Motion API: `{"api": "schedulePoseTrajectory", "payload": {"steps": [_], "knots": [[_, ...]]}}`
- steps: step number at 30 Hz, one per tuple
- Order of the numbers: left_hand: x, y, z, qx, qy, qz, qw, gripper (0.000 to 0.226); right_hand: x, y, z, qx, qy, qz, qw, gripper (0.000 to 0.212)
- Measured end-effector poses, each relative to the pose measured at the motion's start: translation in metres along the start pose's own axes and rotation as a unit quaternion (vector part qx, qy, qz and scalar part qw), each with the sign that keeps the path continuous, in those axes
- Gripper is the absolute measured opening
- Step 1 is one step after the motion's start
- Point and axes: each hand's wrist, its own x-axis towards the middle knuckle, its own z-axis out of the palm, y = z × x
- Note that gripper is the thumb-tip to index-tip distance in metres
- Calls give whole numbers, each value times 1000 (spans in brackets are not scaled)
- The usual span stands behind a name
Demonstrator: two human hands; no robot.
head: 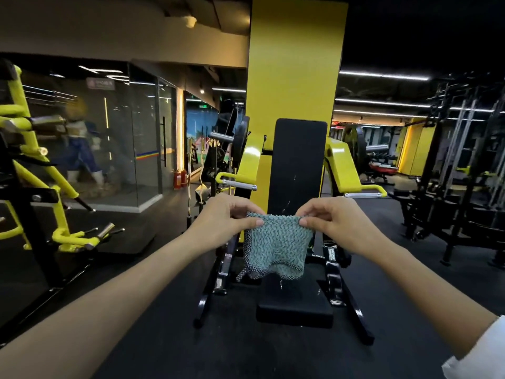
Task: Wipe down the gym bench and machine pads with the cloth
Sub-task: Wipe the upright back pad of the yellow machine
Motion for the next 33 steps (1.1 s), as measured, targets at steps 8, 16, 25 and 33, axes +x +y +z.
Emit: {"api": "schedulePoseTrajectory", "payload": {"steps": [8,16,25,33], "knots": [[124,-125,4,-5,-22,26,999,9,132,95,40,-6,7,20,1000,19],[265,-239,8,-12,-53,53,997,9,267,187,64,-17,44,44,998,12],[398,-334,62,-3,-82,65,994,7,366,307,70,-58,72,92,991,15],[534,-396,118,9,-52,85,995,14,469,429,47,-77,87,66,991,19]]}}
